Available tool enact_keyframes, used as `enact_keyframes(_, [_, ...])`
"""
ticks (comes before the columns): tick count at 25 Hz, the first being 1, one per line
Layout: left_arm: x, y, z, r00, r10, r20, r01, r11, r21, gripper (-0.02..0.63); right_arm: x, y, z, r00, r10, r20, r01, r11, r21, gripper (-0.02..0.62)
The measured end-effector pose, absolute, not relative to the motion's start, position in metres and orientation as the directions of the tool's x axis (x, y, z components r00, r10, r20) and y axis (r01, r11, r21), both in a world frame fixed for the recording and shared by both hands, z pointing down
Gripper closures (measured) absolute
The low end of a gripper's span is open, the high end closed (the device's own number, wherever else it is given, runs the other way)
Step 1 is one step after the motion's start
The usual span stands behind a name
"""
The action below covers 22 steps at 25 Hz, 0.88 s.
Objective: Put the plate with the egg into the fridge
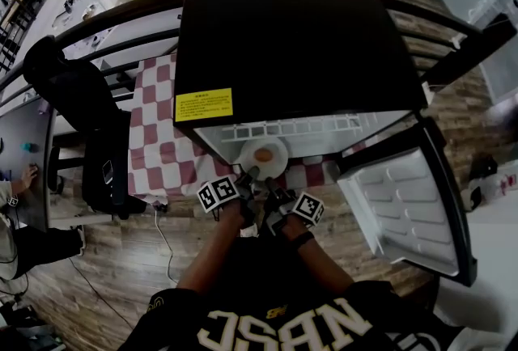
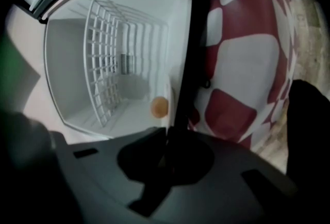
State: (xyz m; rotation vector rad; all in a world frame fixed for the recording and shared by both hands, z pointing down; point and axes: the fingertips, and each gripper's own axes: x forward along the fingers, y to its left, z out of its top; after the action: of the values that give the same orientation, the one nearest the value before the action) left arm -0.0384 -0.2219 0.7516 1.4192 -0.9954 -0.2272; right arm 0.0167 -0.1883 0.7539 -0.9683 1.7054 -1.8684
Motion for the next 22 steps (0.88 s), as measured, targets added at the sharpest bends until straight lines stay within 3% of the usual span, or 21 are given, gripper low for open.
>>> enact_keyframes(13, [-0.048,-0.216,0.738,0.613,-0.672,0.415,-0.418,0.170,0.892,0.456,0.007,-0.235,0.747,-0.612,-0.771,0.177,-0.093,-0.152,-0.984,0.565])
enact_keyframes(22, [-0.055,-0.207,0.734,0.615,-0.670,0.416,-0.423,0.165,0.891,0.456,0.010,-0.264,0.751,-0.562,-0.791,0.242,-0.131,-0.204,-0.970,0.565])
